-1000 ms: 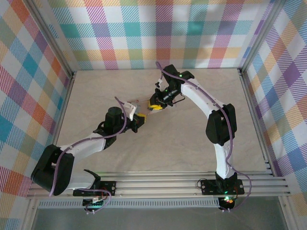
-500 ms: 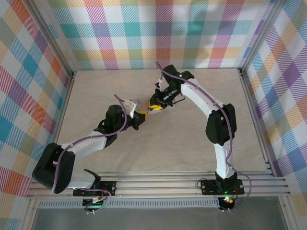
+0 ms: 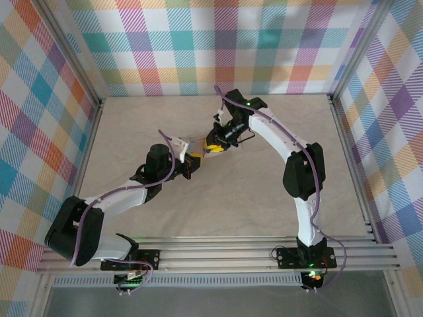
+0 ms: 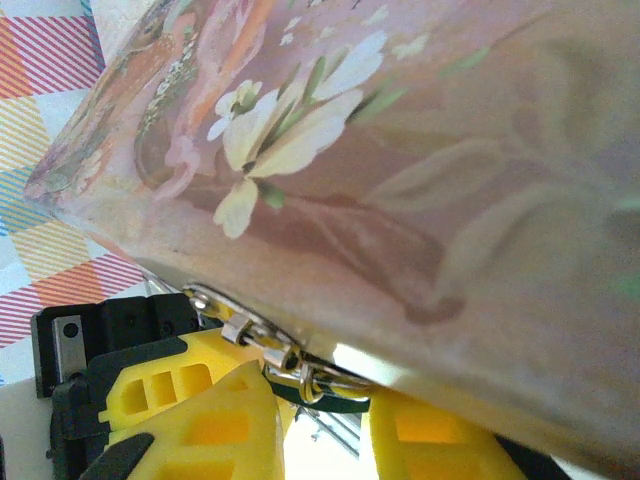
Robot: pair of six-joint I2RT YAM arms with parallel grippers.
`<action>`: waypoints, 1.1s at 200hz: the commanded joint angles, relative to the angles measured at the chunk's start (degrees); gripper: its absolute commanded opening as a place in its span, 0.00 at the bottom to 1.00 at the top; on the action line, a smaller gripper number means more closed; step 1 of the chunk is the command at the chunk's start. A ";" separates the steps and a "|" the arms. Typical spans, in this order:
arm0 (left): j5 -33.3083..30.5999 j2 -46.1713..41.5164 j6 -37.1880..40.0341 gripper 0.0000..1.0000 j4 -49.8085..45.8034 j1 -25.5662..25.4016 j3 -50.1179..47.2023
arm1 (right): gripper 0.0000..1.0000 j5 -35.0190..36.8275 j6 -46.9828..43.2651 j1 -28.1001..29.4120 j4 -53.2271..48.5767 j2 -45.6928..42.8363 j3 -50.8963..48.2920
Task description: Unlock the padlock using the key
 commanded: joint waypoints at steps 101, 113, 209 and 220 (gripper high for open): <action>0.42 0.94 0.20 0.00 -0.13 0.19 0.55 | 0.00 -1.86 -1.75 -0.20 -1.30 1.04 4.08; 0.10 0.72 -0.11 0.00 0.01 0.20 0.33 | 0.00 -1.85 -1.94 -0.20 -1.41 1.18 4.24; -0.20 1.85 -3.53 0.00 3.38 0.44 0.81 | 0.00 -2.17 -2.30 -0.11 -1.86 1.18 3.96; 0.17 2.16 -4.05 0.00 3.70 0.43 1.07 | 0.00 -2.25 -2.30 -0.11 -1.78 1.15 3.88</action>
